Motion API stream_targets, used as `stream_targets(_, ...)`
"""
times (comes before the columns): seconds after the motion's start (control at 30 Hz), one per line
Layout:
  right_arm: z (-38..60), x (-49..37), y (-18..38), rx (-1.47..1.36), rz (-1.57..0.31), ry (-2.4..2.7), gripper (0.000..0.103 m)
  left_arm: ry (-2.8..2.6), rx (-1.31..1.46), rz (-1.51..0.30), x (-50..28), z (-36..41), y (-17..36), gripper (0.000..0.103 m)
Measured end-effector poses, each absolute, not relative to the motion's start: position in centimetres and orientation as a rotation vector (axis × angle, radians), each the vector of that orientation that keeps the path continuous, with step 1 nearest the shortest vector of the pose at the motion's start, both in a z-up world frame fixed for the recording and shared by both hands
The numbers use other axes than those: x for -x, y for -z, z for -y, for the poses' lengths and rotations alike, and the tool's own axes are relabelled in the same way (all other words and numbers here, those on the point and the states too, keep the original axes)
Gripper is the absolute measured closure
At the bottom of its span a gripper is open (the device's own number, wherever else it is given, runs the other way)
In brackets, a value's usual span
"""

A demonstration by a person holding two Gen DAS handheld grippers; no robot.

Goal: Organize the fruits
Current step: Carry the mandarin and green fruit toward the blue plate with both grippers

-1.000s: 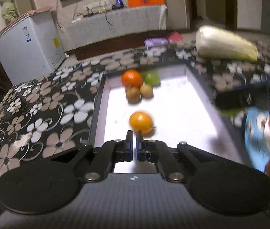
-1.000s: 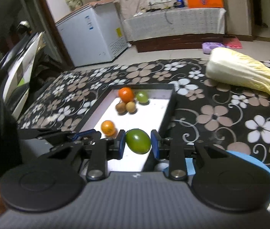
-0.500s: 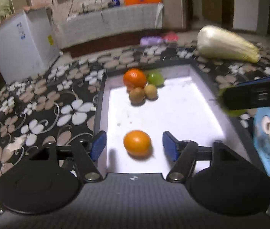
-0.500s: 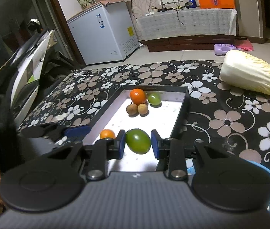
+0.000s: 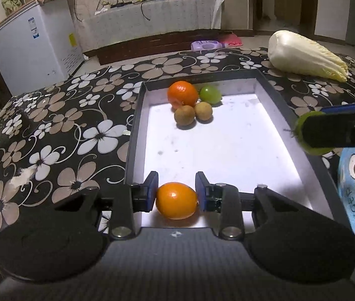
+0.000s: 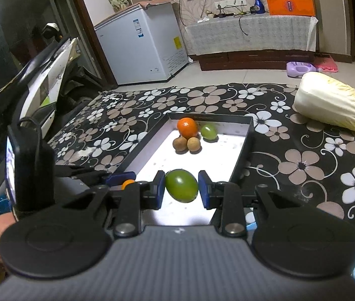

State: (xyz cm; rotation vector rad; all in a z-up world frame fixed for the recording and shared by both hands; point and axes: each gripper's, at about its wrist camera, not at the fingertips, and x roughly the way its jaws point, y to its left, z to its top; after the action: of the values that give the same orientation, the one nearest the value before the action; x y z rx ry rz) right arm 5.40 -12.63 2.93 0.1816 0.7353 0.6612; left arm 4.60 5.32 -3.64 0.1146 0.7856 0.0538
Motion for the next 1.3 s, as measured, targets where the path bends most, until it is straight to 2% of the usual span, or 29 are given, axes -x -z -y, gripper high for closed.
stream_targets(0.47, 13.0, -4.3, -3.4, -0.204, -0.717, -0.642, 0.071, -0.038, -0.11, -0.713, -0.8, -1.9, 0.4, 0.065)
stream_targets(1.3, 17.5, -0.4, -4.1, -0.235, -0.701, -0.569, 0.071, 0.062, -0.086, -0.688, 5.7, 5.0, -0.4, 0.065)
